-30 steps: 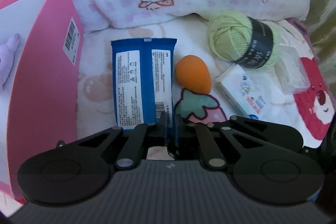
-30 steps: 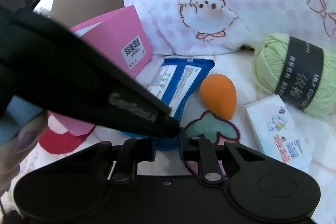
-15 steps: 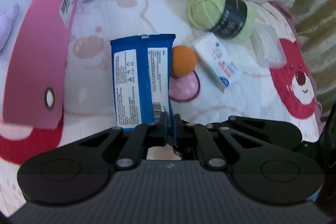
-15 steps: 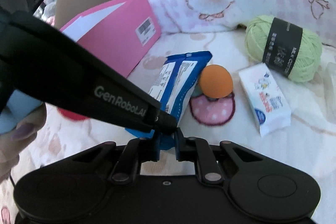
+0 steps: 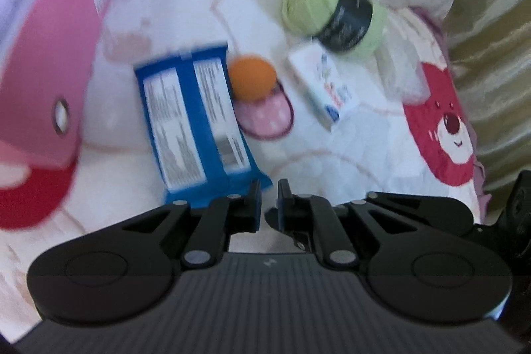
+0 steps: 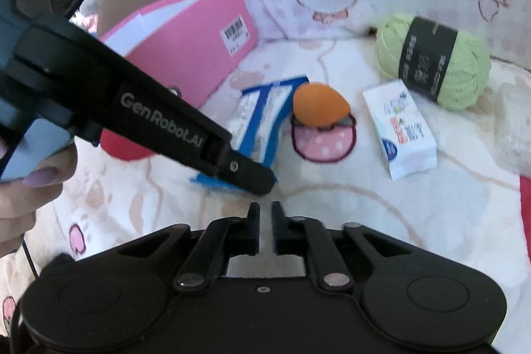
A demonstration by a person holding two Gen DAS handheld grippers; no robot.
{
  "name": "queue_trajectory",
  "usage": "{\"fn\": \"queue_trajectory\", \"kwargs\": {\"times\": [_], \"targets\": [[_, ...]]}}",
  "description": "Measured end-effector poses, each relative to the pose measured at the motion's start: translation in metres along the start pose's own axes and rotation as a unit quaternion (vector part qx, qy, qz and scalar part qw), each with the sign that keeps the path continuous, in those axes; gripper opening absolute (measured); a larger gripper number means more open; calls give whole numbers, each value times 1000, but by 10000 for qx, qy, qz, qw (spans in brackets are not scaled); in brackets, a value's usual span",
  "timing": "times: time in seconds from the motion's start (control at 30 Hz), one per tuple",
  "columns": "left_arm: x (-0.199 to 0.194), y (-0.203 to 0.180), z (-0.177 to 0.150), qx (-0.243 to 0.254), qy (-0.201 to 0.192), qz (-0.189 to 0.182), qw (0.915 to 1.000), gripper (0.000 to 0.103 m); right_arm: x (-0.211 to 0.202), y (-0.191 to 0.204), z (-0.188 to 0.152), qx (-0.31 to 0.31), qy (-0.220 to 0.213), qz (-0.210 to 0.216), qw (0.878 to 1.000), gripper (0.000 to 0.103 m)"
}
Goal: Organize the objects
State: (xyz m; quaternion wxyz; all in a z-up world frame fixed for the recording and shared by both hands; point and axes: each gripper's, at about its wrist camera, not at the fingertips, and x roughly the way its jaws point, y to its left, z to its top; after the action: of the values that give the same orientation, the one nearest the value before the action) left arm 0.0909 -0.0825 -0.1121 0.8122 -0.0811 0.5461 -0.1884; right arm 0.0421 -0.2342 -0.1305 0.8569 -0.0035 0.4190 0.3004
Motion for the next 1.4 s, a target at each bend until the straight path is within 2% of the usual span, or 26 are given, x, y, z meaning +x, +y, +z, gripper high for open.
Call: {"fn": "queue_trajectory", "kwargs": {"times": [0.07,0.17,0.23,0.3,0.33,0.43,0.53,0.67,0.73,0.77,0.8,0.83,0.9,1.0,1.07,1.13,1.2,1.27,1.33,1.4], "targets": [[-8,3,3,63,-249,164,9995,7,-3,1,4,-26,-133,-22,9999,23],[-15,14,4,20,-501,430,9978,14,-9,3,8,-21,-353,-9,9994,40],[-16,22,3,-26,-594,534,9968,21,-5,3,14,36,-466,-47,9989,56],[-16,30,1,-107,-635,652,9958,27,-3,3,17,127,-570,-214,9981,60],[-15,34,0,-134,-654,687,9954,29,-1,3,17,263,-606,-436,9969,62],[-10,43,-2,-210,-697,630,9954,39,1,-1,9,564,-546,-646,9948,63],[-4,48,-4,-303,-731,506,9956,43,6,2,10,395,-592,-643,9954,63],[10,54,-3,-452,-601,657,9950,49,16,8,12,220,-775,-481,9956,63],[12,58,-4,-529,-636,559,9950,49,29,7,12,144,-651,-485,9966,62],[12,59,-5,-580,-695,498,9946,46,36,5,11,162,-632,-487,9967,62],[12,61,-5,-623,-717,398,9947,44,37,4,10,181,-664,-432,9967,59],[13,62,-6,-668,-746,295,9945,40,39,2,10,181,-697,-277,9970,47],[14,64,-7,-770,-706,153,9944,36,39,3,12,181,-650,14,9977,37],[9,59,-9,-668,-580,257,9957,35,35,11,11,61,-552,67,9984,37],[7,60,-12,-727,-363,235,9964,35,33,10,12,171,-309,232,9991,42],[3,64,-17,-942,-118,37,9955,35,28,9,15,368,-36,407,9985,55],[-1,66,-22,-1021,93,-121,9947,35,21,12,14,333,77,507,9981,59],[-3,66,-26,-1037,294,-231,9939,35,14,19,10,66,120,443,9989,59],[-4,68,-28,-1083,320,-284,9932,35,13,24,7,-144,138,305,9993,59],[-3,68,-28,-1072,202,-7,9940,35,15,25,6,-194,156,228,9994,60]]}}
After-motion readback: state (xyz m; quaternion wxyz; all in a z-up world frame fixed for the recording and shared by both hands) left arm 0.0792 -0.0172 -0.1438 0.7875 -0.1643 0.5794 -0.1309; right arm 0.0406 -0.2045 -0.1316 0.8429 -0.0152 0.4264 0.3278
